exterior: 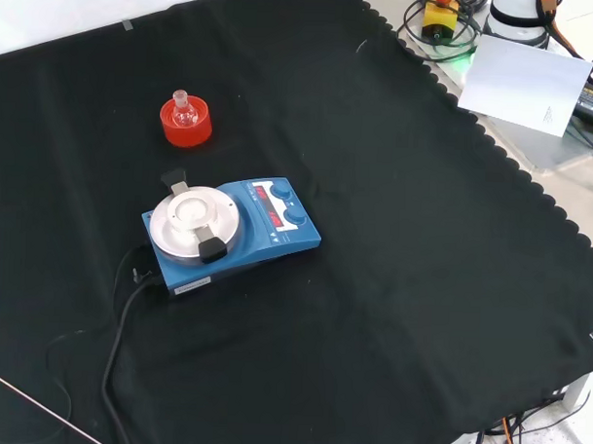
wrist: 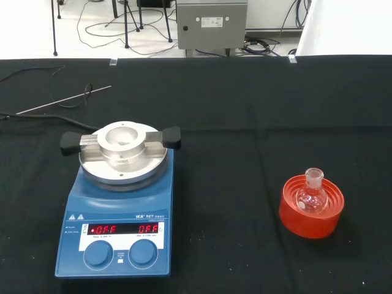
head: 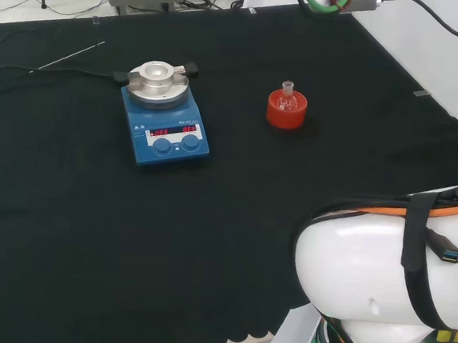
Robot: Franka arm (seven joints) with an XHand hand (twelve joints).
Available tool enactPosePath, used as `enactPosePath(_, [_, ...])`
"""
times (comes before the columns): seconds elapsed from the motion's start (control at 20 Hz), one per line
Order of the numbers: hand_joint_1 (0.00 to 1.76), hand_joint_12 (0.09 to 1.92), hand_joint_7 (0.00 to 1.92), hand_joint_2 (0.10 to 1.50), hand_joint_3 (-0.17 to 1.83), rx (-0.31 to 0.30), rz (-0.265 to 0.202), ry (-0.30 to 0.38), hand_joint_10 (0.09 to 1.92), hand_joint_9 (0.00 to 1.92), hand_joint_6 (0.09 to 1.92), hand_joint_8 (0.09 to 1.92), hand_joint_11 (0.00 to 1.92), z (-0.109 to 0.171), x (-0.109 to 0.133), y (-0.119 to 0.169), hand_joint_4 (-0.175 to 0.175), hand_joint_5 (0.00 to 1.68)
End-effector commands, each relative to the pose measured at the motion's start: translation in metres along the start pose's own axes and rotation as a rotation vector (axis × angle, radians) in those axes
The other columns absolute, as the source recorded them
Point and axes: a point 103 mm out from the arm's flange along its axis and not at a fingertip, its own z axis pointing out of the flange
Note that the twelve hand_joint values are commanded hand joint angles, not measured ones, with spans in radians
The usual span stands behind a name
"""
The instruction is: Pick up the round-bottom flask.
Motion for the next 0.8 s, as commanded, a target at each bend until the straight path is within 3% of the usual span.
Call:
enactPosePath(0.05, [0.26,1.16,0.22,1.13,0.48,-0.017,0.047,0.078,0.52,0.35,0.23,0.5,0.04,-0.015,-0.042,-0.002,0.002,0.39])
enactPosePath(0.15, [0.14,1.13,0.16,1.23,0.36,-0.011,0.039,0.063,0.56,0.25,0.13,0.46,0.01,-0.014,-0.056,0.0,0.012,0.37])
enactPosePath(0.35, [0.1,1.12,0.15,1.27,0.29,-0.007,0.023,0.028,0.58,0.22,0.09,0.45,0.0,-0.012,-0.061,0.002,0.015,0.38])
enactPosePath(0.8, [0.12,1.12,0.17,1.27,0.27,-0.003,0.034,0.027,0.59,0.22,0.09,0.46,0.0,0.007,-0.041,0.01,0.012,0.4])
